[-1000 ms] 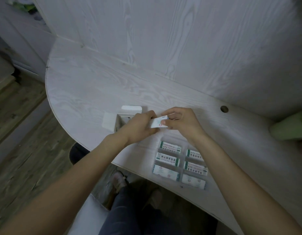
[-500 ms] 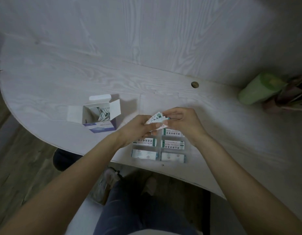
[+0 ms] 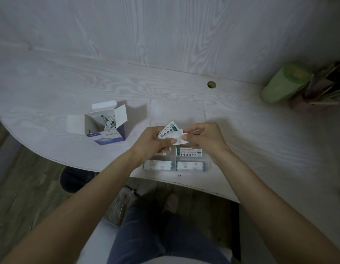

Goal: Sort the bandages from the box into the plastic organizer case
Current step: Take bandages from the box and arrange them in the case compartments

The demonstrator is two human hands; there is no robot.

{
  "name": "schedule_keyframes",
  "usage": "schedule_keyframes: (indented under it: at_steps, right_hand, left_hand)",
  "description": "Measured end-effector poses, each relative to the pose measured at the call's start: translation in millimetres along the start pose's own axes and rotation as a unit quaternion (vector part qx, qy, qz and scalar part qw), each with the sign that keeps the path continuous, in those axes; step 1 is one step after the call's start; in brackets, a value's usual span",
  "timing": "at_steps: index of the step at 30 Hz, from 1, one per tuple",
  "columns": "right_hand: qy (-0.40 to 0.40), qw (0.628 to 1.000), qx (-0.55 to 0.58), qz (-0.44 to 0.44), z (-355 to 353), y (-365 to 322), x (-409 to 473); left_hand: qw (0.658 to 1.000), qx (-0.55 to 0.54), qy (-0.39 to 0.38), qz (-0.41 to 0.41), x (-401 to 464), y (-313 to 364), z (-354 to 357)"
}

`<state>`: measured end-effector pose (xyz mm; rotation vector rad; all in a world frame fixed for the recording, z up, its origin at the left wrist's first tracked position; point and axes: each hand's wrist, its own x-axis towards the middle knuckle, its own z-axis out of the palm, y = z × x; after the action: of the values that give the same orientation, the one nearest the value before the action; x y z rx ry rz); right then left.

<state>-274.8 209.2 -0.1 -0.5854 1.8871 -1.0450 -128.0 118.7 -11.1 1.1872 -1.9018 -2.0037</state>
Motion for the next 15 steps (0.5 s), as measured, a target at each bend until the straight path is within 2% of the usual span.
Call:
schedule_keyframes:
  at_steps: [8,15]
  right_hand:
    - [0.008,1.0,0.018,-0.008,-3.2,6.6,-3.7]
    - [0.015,0.999,-0.04,0.029,-28.7,33.7,-16.4]
  left_hand:
    - [0.993,-0.114,0.003,-0.017,-1.2,-7.5,4.5]
    - [0.992,-0.111,0.04,-0.043,3.1,-11.6,2.6]
